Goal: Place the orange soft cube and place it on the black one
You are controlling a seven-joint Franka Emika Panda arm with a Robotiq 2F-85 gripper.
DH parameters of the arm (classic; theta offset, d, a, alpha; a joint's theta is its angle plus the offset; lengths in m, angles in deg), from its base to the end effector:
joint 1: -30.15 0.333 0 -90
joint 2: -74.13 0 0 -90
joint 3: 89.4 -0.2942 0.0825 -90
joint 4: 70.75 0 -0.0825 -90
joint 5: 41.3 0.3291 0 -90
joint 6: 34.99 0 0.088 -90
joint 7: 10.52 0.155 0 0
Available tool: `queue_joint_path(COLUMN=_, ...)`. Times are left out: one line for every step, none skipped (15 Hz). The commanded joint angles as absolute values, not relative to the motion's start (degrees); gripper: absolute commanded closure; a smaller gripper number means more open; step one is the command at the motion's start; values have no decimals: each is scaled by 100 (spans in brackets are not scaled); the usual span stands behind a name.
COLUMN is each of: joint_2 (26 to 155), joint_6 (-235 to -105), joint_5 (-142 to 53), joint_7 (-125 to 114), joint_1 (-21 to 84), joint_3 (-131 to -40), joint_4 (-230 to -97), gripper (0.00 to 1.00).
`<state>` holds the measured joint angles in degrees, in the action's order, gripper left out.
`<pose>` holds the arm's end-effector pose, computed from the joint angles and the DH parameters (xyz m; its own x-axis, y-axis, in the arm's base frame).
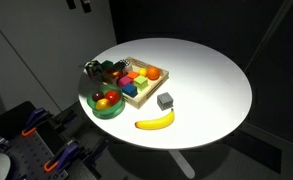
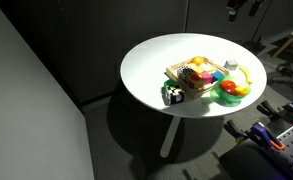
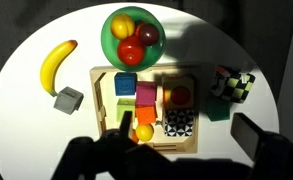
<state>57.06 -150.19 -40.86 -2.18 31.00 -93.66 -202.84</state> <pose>0.4124 0.0382 0.4189 0.9980 -0.0628 0.0046 -0.0629 -0.9979 0.0143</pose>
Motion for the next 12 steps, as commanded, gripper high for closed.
queue_joint_path(joint_2=6319, joint_6=-14708, joint_5=-4254, joint_7=44, joint_1=3104, joint_3=-9427, joint_4=-19701, gripper=0)
queue_joint_path(joint_2=6429, joint_6=-14686, joint_5=-4268, joint_7=18, joint_1=3114, joint_3=-9420, joint_4=-19628, gripper=0)
queue_joint_path(joint_2=6539, joint_6=-14656, joint_5=-4279, joint_7=-8, joint_1=3123, joint_3=-9412, joint_4=-19554, gripper=0)
queue_joint_path(joint_2=6630, joint_6=-14637, joint_5=-4308, joint_7=-26, joint_1=3127, joint_3=-9404, joint_4=-19497, gripper=0)
queue_joint_path(joint_2=6707, joint_6=-14608, joint_5=-4331, joint_7=-53, joint_1=3135, joint_3=-9397, joint_4=-19438, gripper=0)
queue_joint_path(joint_2=6761, joint_6=-14594, joint_5=-4349, joint_7=-65, joint_1=3142, joint_3=-9391, joint_4=-19392, gripper=0)
queue_joint_path(joint_2=6800, joint_6=-14564, joint_5=-4358, joint_7=-69, joint_1=3148, joint_3=-9387, joint_4=-19337, gripper=0)
queue_joint_path(joint_2=6662, joint_6=-14777, joint_5=-4229, joint_7=-134, joint_1=3154, joint_3=-9356, joint_4=-19615, gripper=0)
queue_joint_path(joint_2=6712, joint_6=-14753, joint_5=-4237, joint_7=-134, joint_1=3157, joint_3=-9355, joint_4=-19563, gripper=0)
queue_joint_path(joint_2=6741, joint_6=-14733, joint_5=-4239, joint_7=-134, joint_1=3158, joint_3=-9354, joint_4=-19524, gripper=0)
queue_joint_path(joint_2=6756, joint_6=-14724, joint_5=-4240, joint_7=-135, joint_1=3160, joint_3=-9354, joint_4=-19502, gripper=0)
queue_joint_path(joint_2=6758, joint_6=-14720, joint_5=-4240, joint_7=-135, joint_1=3161, joint_3=-9354, joint_4=-19495, gripper=0)
